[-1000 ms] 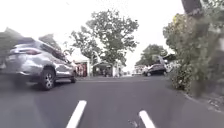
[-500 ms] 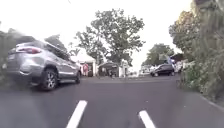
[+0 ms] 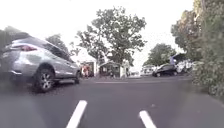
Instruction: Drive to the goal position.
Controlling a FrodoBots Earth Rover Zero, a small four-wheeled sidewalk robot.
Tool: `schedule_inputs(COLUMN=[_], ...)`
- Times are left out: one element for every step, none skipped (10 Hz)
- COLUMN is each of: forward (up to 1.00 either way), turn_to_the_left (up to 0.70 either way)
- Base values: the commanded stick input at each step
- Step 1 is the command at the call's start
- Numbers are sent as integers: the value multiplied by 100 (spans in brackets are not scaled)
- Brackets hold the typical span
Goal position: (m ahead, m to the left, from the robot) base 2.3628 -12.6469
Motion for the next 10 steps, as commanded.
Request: schedule_inputs(forward=[70, 70, 70, 70, 70, 70, 70, 70, 70, 70], turn_to_the_left=[0, 0, 0, 0, 0, 0, 0, 0, 0, 0])
